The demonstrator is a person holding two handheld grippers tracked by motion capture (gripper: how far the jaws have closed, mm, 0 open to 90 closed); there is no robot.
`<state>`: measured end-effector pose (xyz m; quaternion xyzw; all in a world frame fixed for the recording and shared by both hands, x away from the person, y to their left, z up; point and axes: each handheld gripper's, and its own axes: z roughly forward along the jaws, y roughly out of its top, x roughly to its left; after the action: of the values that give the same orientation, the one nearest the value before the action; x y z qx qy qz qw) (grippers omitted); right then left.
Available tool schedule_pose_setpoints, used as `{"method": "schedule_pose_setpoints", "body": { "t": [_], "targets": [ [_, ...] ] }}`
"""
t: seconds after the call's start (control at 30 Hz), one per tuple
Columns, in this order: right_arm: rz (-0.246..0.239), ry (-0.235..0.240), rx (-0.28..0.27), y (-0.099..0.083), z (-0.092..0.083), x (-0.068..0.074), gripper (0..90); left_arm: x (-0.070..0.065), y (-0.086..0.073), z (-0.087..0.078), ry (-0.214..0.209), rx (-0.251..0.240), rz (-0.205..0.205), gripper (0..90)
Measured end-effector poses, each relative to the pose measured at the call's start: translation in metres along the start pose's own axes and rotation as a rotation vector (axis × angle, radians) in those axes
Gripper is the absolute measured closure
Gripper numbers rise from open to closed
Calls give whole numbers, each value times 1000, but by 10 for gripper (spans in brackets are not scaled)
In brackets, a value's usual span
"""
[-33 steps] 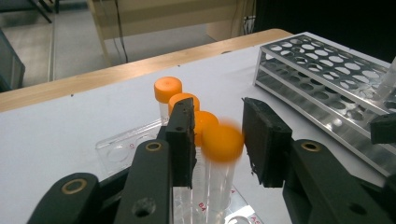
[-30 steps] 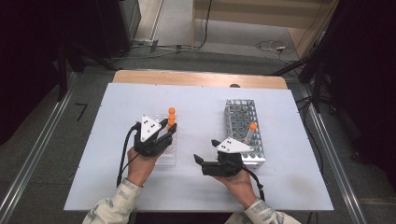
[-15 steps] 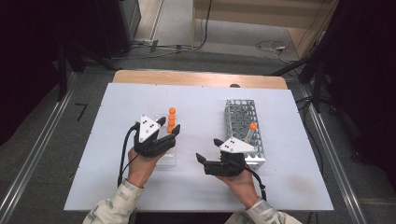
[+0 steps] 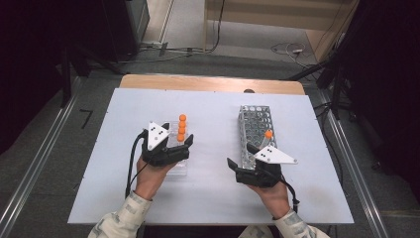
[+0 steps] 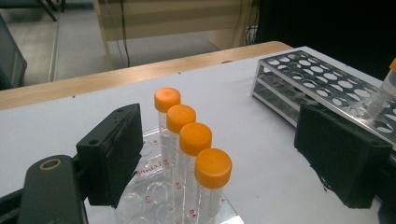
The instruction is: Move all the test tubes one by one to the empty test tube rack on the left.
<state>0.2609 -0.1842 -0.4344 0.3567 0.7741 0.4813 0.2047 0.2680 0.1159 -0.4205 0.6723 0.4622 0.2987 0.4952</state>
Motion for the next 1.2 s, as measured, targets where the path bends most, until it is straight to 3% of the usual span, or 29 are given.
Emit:
{"method": "schedule_pose_setpoints", "body": {
  "t": [0.33,0.53,0.8,1.0,1.2],
  "targets": [
    [6,-96,1,-8,-14,-25,201,1,0,0,1,2,-1,164],
    [42,-149,-7,-12,-21,-46,214,0,0,0,1,-2,0,166],
    [35,-206,1,-18,-14,-67,329,0,-1,1,-2,-3,4,169],
    [62,-180,10,-22,-8,-87,445,-1,-2,2,-2,0,3,169],
    [37,-175,21,-22,0,-87,525,-2,-2,2,-6,2,4,170]
  ]
}}
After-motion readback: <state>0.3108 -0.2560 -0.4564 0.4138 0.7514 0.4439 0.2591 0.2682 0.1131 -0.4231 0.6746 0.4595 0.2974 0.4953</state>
